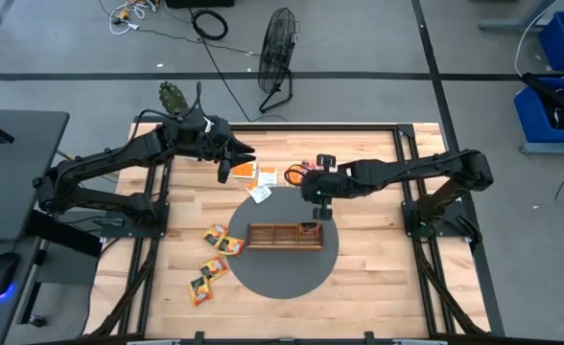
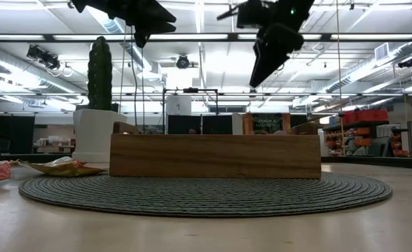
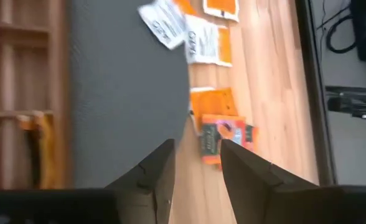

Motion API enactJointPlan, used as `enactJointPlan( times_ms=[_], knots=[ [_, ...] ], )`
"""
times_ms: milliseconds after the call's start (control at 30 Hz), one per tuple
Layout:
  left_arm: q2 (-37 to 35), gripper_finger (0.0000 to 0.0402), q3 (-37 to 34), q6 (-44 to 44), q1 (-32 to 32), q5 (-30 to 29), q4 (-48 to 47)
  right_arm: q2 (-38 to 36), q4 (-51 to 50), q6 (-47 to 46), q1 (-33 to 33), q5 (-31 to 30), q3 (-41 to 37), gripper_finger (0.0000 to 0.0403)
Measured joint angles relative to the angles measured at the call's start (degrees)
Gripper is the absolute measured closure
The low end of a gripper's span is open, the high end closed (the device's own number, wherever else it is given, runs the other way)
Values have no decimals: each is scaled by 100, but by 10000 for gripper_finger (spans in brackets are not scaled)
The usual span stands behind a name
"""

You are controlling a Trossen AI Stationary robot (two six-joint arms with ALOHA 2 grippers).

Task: Pick & Place Tea
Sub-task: Put the red tea bag into the right section of the wooden organizer

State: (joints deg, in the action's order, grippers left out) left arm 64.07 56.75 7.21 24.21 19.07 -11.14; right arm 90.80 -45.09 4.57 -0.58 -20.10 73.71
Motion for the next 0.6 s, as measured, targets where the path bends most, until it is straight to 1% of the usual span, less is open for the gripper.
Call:
enactJointPlan(
  times_ms=[100,200,367,600],
  knots=[
    [0,278,0,11,-4,0,9,0,41,38,182,0,-239,268],
    [0,278,0,139,-4,2,9,2,398,203,296,8,-610,269],
    [0,278,0,254,-4,0,9,2,1101,836,353,19,-1221,269],
    [0,278,0,268,-4,0,9,4,1969,1288,665,369,-1890,269]
  ],
)
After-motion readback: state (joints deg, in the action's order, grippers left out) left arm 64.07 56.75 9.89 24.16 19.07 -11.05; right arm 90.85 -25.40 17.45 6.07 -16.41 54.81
